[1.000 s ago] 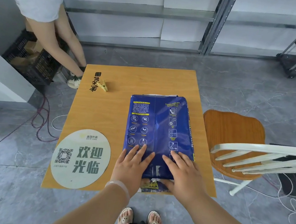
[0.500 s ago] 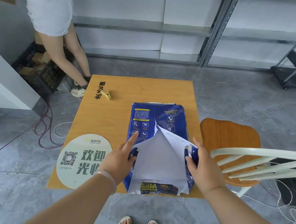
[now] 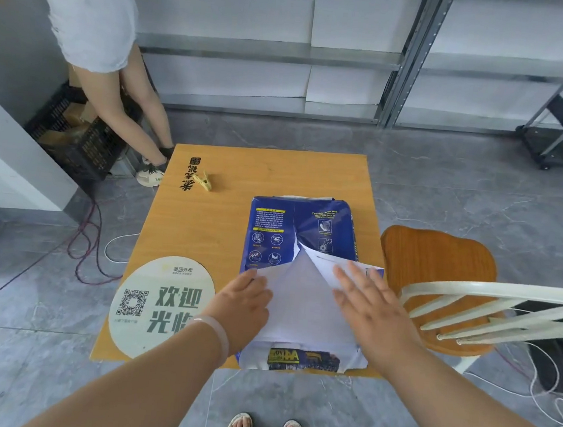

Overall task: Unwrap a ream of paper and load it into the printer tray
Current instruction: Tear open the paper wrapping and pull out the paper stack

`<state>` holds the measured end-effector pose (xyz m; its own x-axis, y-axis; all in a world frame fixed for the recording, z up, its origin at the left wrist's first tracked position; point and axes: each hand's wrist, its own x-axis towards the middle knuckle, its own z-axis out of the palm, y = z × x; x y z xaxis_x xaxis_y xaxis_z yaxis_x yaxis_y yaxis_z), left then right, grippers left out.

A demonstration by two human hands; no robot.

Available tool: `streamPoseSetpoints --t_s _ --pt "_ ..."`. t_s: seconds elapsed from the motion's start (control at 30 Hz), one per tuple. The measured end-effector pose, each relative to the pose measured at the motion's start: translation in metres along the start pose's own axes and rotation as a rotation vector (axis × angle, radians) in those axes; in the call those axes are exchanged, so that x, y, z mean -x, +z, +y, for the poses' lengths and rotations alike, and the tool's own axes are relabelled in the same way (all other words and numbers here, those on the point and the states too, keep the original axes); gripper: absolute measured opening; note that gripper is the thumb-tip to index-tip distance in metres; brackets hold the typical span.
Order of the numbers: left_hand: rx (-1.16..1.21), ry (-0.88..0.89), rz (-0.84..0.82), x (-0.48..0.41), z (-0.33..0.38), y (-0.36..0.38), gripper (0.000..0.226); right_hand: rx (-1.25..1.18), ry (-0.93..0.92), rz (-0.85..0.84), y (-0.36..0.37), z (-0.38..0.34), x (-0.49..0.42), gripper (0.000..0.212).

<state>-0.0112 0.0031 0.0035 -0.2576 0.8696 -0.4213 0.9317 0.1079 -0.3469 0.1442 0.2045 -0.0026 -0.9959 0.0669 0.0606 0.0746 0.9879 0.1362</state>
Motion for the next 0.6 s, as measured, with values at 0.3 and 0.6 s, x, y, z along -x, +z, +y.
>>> streamPoseSetpoints --t_s 0.3,0.6 --pt "0.163 -0.199 0.003 -0.017 0.026 -0.02 0.04 -0.038 0.047 -0.207 0.025 -0.027 0.011 0.053" --pt "0.263 -0.309 0.099 -0.02 0.028 0.026 0.064 -0.179 0.254 -0.262 0.045 -0.01 0.008 0.064"
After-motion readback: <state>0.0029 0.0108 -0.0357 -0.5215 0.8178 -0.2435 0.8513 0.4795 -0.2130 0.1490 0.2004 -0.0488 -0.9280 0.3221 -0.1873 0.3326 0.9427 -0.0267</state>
